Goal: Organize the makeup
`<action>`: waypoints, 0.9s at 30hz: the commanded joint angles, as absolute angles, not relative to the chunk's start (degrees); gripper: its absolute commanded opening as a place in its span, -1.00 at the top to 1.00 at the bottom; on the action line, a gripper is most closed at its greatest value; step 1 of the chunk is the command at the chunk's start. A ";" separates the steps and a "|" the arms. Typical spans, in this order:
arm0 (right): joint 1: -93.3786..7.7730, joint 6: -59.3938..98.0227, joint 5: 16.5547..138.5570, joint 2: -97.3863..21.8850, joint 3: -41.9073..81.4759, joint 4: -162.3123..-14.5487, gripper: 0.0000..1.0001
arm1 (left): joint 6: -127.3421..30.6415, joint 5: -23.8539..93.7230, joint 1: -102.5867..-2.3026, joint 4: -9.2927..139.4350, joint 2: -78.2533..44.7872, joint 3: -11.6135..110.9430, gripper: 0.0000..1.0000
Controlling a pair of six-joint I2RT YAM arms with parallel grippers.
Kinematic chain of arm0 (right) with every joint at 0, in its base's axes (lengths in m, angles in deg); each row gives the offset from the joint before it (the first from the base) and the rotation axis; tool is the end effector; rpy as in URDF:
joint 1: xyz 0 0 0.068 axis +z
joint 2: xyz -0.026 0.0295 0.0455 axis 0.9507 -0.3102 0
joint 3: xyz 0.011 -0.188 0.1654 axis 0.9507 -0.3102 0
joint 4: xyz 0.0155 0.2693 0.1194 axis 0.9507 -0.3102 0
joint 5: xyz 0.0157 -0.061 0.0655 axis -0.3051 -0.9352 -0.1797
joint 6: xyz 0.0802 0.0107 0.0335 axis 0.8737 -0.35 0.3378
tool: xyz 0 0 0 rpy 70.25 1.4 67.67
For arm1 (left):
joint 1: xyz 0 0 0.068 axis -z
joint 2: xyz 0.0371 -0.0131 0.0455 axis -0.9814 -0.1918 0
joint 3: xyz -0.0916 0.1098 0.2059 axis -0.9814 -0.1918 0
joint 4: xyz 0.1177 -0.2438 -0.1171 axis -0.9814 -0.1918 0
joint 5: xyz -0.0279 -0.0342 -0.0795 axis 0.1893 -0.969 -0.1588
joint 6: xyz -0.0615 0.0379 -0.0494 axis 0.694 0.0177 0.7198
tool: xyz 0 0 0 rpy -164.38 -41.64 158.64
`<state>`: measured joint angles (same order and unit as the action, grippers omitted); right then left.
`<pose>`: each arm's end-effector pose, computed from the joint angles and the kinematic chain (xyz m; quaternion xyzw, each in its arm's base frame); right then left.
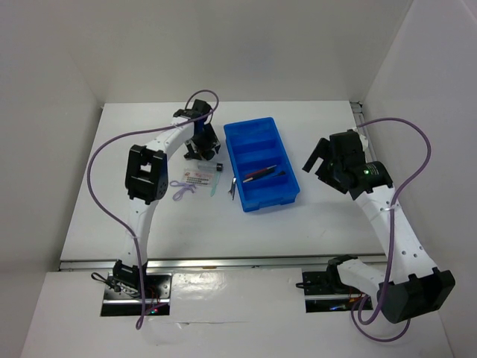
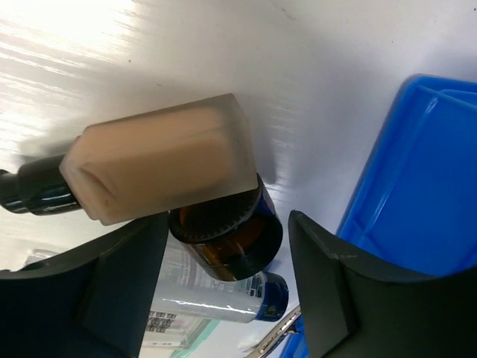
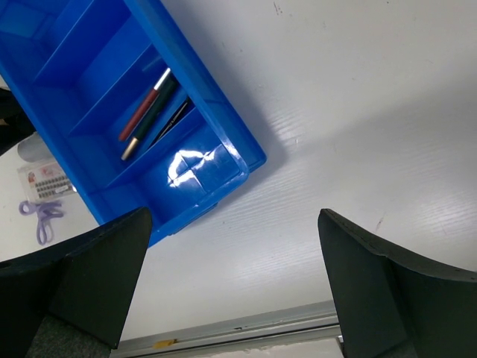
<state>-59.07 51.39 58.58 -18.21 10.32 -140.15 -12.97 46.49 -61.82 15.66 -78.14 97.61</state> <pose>0.2773 0.0477 0.2969 0.2438 0.8962 0.0739 0.3633 0.5250 -0.1572 0.1192 -0.2570 0.9395 -0.0955 0.2054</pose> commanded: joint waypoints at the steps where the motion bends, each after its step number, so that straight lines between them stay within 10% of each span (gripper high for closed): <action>1: -59.36 50.30 57.96 -18.46 11.83 -139.08 -1.00 | -12.03 47.77 -61.45 16.82 -78.96 100.10 -0.52; 13: -59.36 50.29 57.96 -19.60 11.30 -138.55 -1.00 | -13.61 51.80 -59.26 17.53 -72.03 97.47 0.04; 27: -59.36 50.29 59.54 -19.07 10.77 -138.55 -1.00 | -18.26 54.71 -58.73 16.91 -59.80 97.02 0.17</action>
<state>-59.07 50.56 59.08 -19.72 10.30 -140.08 -15.68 53.81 -58.65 16.66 -61.99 95.03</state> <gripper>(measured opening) 0.999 0.655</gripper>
